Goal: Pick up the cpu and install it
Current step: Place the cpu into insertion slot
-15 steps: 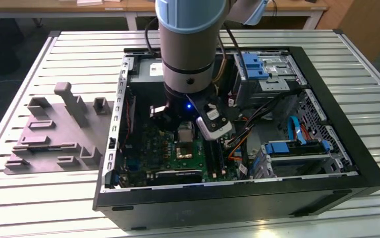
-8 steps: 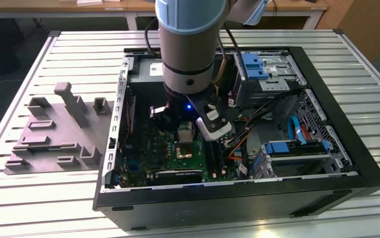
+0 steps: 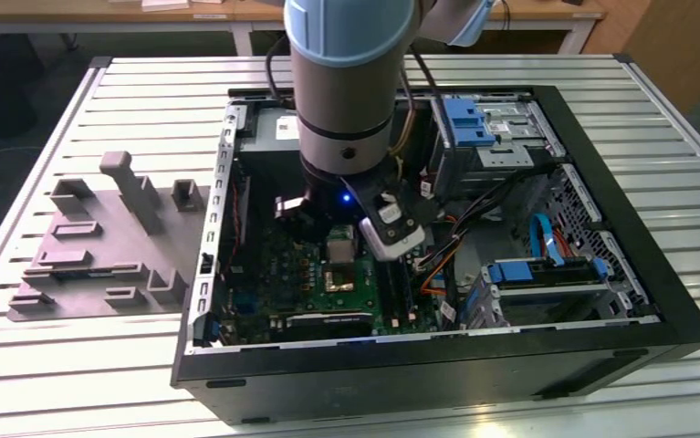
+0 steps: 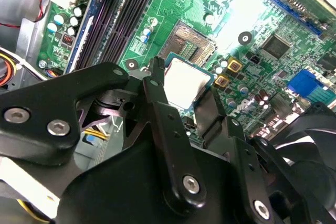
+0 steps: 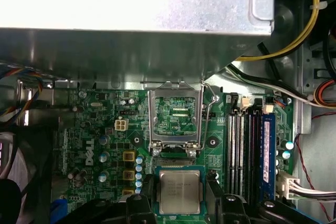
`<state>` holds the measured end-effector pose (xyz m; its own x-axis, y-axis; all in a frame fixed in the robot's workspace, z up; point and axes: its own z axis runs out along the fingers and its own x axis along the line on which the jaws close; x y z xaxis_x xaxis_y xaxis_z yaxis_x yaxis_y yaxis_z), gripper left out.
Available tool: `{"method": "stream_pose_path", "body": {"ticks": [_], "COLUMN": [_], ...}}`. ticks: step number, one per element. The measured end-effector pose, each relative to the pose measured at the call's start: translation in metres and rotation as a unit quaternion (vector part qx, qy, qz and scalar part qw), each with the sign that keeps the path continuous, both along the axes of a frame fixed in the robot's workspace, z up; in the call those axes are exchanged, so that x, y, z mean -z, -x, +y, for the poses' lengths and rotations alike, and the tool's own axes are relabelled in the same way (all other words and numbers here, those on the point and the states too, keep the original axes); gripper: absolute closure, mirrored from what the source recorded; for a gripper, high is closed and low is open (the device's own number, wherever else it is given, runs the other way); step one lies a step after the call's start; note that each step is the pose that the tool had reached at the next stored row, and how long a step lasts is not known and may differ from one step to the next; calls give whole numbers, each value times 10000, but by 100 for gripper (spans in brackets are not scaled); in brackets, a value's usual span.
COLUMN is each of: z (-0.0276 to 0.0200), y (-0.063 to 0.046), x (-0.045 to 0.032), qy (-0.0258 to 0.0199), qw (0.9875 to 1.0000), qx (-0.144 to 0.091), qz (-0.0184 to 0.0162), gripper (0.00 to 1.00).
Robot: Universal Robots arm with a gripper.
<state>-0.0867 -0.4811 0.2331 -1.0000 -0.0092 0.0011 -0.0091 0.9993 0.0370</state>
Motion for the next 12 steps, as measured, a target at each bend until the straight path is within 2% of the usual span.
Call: {"method": "stream_pose_path", "body": {"ticks": [4,8,12], "z": [-27,-45,-46], "y": [3,4,5], "x": [35,101,173], "qy": [-1,0,0], "qw": [10000,9999,9999], "qx": [-24,-99,-114], "qz": [6,46,64], "gripper": [53,53,53]}}
